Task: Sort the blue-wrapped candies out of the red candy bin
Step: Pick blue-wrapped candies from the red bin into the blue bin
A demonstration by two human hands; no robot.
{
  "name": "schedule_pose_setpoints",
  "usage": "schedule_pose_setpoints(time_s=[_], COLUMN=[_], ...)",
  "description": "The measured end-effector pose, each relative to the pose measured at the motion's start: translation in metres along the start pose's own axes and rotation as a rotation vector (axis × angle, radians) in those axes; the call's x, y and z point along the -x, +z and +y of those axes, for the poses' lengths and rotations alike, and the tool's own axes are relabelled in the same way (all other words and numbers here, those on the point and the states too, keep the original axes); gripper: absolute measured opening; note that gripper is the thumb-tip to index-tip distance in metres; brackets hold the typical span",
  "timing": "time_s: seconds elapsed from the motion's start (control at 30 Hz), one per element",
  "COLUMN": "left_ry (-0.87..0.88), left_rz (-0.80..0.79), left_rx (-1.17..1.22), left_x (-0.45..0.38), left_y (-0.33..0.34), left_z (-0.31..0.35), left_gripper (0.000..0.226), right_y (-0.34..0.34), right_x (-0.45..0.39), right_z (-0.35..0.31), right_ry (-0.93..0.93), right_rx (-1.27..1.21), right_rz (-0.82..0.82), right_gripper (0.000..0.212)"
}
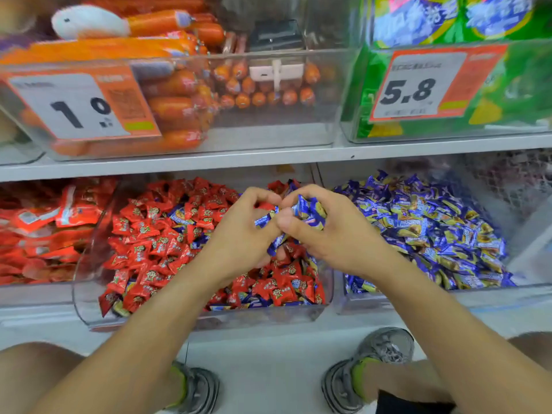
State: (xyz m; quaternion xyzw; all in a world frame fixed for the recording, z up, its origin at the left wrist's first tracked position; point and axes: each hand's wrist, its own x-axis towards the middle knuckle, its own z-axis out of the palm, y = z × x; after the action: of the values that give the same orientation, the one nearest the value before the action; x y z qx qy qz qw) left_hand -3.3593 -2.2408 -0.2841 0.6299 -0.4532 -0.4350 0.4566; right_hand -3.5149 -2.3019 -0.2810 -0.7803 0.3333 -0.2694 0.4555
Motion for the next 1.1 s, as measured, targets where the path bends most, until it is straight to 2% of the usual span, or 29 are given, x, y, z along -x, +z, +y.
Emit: schedule_pose_setpoints(time_s=[0.07,0.13,0.23,0.3,0.37,0.4,0.47,0.53,0.63,0.77,0.87,0.93,1.03,1.1], left_ry=[0.063,0.151,0.28,0.326,0.419,0.467,0.538,0.613,0.627,0.521,0.365,0.272,0.249,0.286], left_rz=[-0.029,-0.011,-0.088,-0.228,-0.362,-0.377,-0.283,-0.128,0.034,0.002,-0.268,-0.406,-0.478,-0.517], left_rx=[-0.054,-0.162,-0.345,-0.49,-0.739,-0.826,-0.864,-0.785,-0.714,-0.744,-0.881,-0.902,-0.912,-1.002], left_x=[-0.01,-0.023,-0.041,-0.055,-0.067,-0.07,-0.064,-0.05,-0.022,0.009,0.019,0.018,0.005,-0.006], left_y=[0.018,0.037,0.078,0.105,0.119,0.123,0.119,0.102,0.062,0.009,-0.021,-0.036,-0.053,-0.061], left_z=[0.012,0.02,0.027,0.03,0.029,0.028,0.027,0.02,0.001,-0.025,-0.05,-0.065,-0.077,-0.08], left_gripper=[0.018,0.014,0.019,0.027,0.05,0.059,0.06,0.044,0.02,0.017,0.023,0.033,0.04,0.043], right_y=[-0.025,-0.056,-0.096,-0.115,-0.126,-0.131,-0.138,-0.141,-0.135,-0.091,-0.047,-0.022,0.011,0.025], right_x=[0.013,0.026,0.039,0.041,0.038,0.038,0.041,0.045,0.047,0.044,0.039,0.028,0.003,-0.013], right_z=[0.012,0.03,0.057,0.073,0.086,0.094,0.102,0.107,0.104,0.059,0.018,0.003,0.0,-0.003], right_ry=[0.009,0.055,0.058,0.062,0.034,0.025,0.026,0.045,0.026,-0.193,-0.413,-0.48,-0.512,-0.43], right_rx=[-0.036,-0.093,0.045,0.098,0.188,0.233,0.246,0.303,0.544,0.501,0.436,0.484,0.877,1.096], right_rz=[0.111,0.259,0.426,0.417,0.345,0.316,0.32,0.365,0.403,0.288,0.129,-0.037,-0.186,-0.341], right_gripper=[0.005,0.008,0.013,0.02,0.036,0.043,0.05,0.047,0.046,0.03,0.021,0.018,0.027,0.032])
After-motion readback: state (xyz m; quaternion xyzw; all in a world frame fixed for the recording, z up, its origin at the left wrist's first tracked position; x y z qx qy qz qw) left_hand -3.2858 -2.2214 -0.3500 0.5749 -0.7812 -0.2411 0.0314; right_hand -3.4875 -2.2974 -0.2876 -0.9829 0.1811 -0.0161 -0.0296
